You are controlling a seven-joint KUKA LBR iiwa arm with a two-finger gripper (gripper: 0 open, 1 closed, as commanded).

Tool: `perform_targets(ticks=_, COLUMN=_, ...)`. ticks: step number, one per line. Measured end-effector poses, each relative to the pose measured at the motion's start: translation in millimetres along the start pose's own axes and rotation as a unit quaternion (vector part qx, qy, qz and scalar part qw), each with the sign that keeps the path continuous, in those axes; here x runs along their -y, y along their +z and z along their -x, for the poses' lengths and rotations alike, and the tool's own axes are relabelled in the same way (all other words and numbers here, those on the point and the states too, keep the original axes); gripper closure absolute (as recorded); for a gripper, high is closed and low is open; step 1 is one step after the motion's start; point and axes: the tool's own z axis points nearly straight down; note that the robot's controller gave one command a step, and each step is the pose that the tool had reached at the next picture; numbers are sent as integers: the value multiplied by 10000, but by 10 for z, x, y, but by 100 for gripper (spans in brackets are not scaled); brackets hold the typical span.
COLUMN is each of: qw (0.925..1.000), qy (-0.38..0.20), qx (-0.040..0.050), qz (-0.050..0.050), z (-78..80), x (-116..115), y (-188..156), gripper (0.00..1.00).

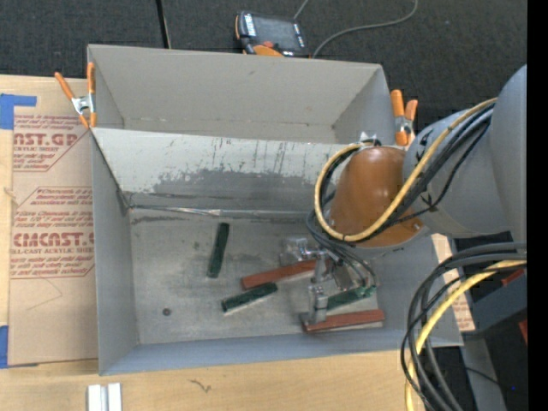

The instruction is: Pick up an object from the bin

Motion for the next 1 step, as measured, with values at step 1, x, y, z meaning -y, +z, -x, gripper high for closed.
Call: perform_targets(ticks=1, qw=10000, qy=-9, qx=27, qz=5, z=19, x=-14, y=-17, gripper=100)
